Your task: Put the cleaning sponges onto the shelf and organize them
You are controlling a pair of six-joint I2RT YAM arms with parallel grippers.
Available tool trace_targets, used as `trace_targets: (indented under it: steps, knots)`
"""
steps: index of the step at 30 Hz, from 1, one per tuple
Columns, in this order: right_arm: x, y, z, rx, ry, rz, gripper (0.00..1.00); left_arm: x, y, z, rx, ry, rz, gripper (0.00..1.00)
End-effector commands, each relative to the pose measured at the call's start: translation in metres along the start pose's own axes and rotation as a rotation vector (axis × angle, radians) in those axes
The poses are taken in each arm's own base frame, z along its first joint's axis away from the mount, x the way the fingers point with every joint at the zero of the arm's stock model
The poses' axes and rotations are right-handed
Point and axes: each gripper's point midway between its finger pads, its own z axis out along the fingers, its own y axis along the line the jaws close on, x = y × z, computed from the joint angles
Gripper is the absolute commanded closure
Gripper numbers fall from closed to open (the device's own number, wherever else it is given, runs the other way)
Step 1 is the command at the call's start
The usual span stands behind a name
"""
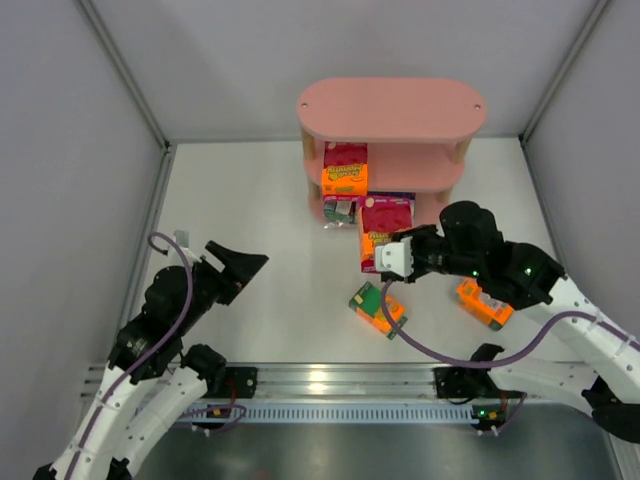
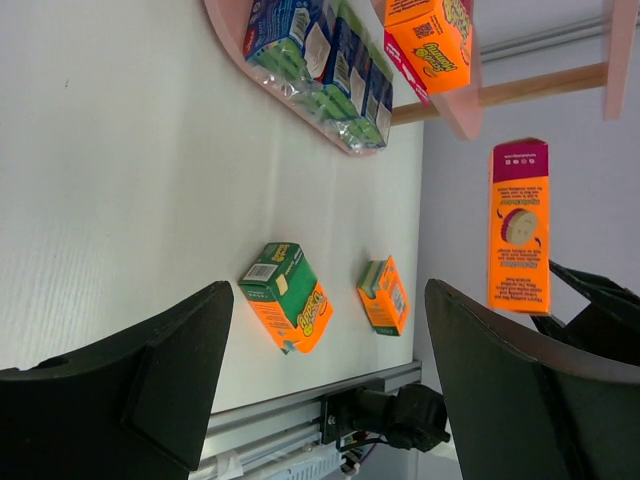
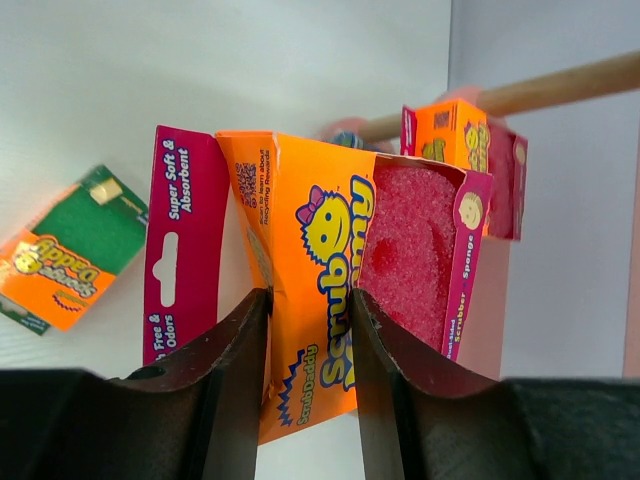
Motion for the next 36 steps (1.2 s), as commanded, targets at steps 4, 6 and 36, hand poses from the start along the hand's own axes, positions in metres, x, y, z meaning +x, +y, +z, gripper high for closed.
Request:
trace_targets:
  steps: [4,6,36]
  knots:
    - [0.049,-0.019,0.001,0.035,0.142,0.014,0.71,-0.007,-0.009,-0.004,0.026,-0.018,0.087,0.16]
    - [0.060,-0.026,0.001,0.041,0.165,0.036,0.71,-0.006,-0.008,-0.004,0.024,-0.014,0.093,0.16]
    - [0.123,-0.124,0.055,0.048,0.214,-0.037,0.71,-0.002,0.001,0.001,0.008,0.005,0.156,0.14]
